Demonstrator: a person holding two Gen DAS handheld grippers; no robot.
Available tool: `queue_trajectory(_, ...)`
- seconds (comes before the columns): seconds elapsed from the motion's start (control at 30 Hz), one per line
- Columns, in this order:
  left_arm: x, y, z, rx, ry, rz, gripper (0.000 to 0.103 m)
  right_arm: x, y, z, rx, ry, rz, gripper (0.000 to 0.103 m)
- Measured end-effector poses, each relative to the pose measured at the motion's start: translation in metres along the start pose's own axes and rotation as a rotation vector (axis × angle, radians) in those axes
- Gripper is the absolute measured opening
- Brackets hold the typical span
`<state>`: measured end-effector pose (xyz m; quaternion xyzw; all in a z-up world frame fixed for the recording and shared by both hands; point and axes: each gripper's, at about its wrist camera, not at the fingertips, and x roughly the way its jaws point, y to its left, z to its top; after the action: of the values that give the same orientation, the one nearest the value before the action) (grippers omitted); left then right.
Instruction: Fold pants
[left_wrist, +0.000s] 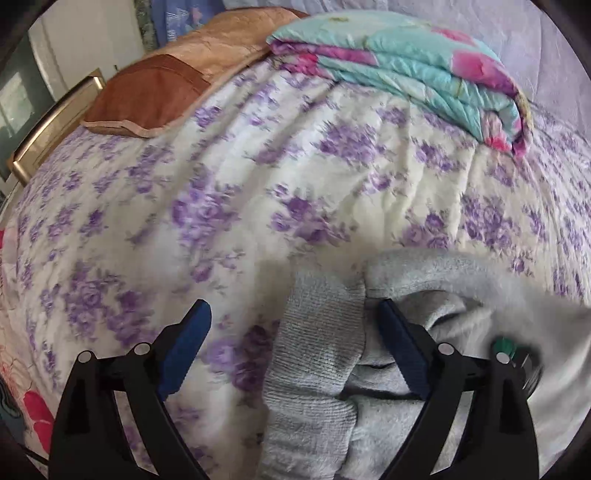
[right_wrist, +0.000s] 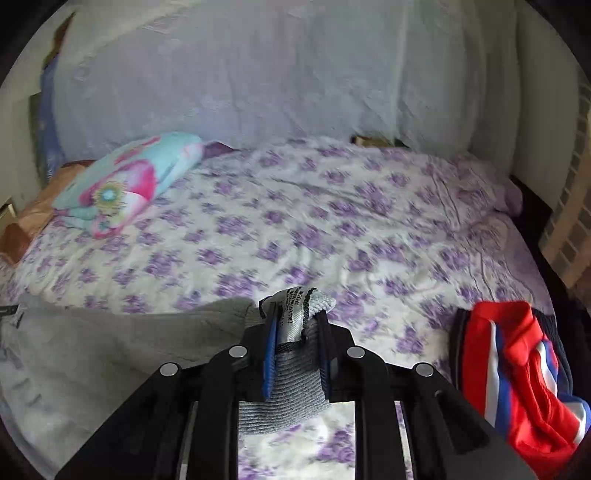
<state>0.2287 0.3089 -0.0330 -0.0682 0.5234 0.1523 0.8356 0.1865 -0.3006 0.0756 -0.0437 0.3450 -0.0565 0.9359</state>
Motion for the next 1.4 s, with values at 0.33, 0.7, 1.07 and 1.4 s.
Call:
queue_trajectory(0.33,-0.025,-0.039,-0.006,0.126,-0.096,-0.055,0.039,0.057,-0.005,-0.04,0.045,0.028,-0.021,0.02)
queue_trajectory(0.7,-0.127,-0.087,0.036,0.08,-0.412,-0.156,0.038,-0.004,-0.073,0.002,0.199,-0.197,-0.067,0.021)
queue_trajectory(1.07,-0.006,-0.086,0.078,-0.016,-0.078,0.037,0.073,0.045,-0.044,-0.052,0.15,0.089,0.123,0.079)
queue_trajectory(1.4,-0.088,-0.004,-0.049,-0.087,-0.083,-0.176,0.09,0.025,0.063,-0.144,0.052,0.241,0.48,0.033)
